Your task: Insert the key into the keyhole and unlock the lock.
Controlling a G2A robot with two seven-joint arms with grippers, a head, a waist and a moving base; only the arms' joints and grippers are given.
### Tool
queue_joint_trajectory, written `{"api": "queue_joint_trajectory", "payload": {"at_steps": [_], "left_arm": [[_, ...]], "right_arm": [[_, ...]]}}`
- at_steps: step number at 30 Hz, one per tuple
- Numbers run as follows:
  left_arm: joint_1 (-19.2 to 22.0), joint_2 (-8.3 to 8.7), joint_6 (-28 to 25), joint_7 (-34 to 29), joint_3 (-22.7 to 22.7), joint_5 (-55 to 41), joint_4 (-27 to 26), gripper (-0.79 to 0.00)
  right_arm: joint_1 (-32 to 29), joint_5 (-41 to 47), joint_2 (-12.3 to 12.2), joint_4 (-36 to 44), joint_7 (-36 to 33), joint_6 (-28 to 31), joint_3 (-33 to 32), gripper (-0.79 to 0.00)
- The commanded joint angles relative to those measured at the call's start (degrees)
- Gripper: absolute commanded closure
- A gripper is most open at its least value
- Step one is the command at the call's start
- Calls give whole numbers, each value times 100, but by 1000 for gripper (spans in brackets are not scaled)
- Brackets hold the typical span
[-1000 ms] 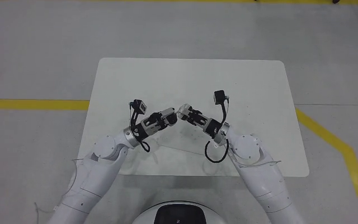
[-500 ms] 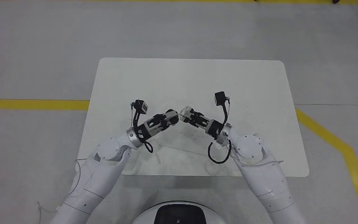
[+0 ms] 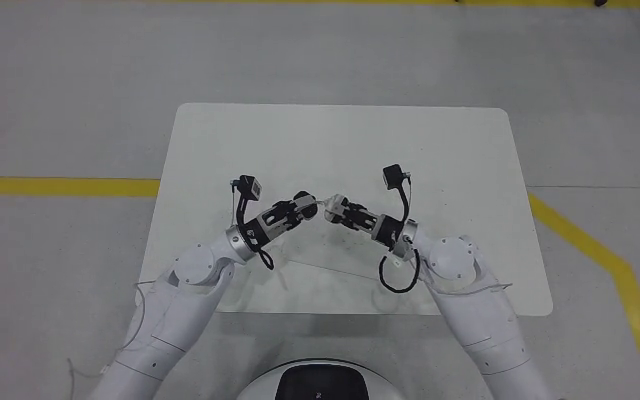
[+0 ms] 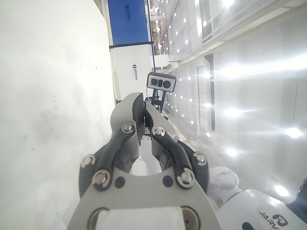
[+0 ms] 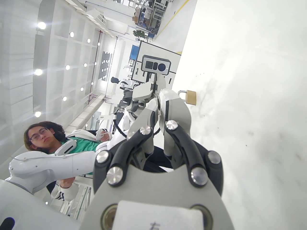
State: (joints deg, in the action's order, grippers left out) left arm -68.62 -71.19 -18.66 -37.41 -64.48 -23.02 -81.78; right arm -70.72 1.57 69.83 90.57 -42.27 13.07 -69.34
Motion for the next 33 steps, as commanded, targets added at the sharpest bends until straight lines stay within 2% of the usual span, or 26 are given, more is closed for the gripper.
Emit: {"api": "queue_joint_trajectory", "payload": {"at_steps": [1, 3, 4, 6, 7, 8, 10, 12, 15, 17, 20, 26, 29, 33], "left_arm": [[8, 3, -11, -10, -9, 76, 0, 0], [13, 6, -13, -18, -14, 133, -4, 0], [19, 8, -15, -30, -17, 171, -5, 0], [29, 12, -28, -37, -32, 247, -4, 0], [28, 14, -29, -44, -40, 256, -8, 0], [29, 18, -31, -65, -54, 268, -12, 0], [26, 28, -26, -122, -92, 281, -23, 0], [15, 39, -17, -182, -132, 284, -49, 0], [60, 60, -158, -329, -166, 503, -121, 0], [100, 90, -285, -393, -274, 677, 8, 0], [45, 87, -386, -470, -178, 791, 13, 0], [-51, 77, -56, -345, -78, 839, -105, 0], [-11, 82, 45, -375, -112, 759, -121, 0], [40, 90, 100, -416, -167, 691, -123, 0]], "right_arm": [[10, 11, -10, -14, -90, 12, -9, 0], [21, 22, -18, -25, -139, -8, -12, 0], [28, 39, -21, -29, -170, -12, -9, -68], [53, 88, -30, -47, -289, -3, -7, -339], [63, 108, -36, -60, -351, 14, -15, -391], [67, 127, -43, -75, -385, 27, -33, -542], [67, 176, -57, -104, -448, 42, -72, -496], [73, 210, -71, -131, -506, 42, -109, -385], [84, 270, -87, -150, -592, 44, -139, -363], [112, 315, -97, -170, -699, 67, -140, -332], [153, 305, -111, -191, -792, 55, -136, -308], [222, 351, -125, -169, -898, 24, -80, -283], [251, 348, -133, -177, -921, 1, -64, -237], [293, 382, -143, -220, -934, -51, -54, -243]]}}
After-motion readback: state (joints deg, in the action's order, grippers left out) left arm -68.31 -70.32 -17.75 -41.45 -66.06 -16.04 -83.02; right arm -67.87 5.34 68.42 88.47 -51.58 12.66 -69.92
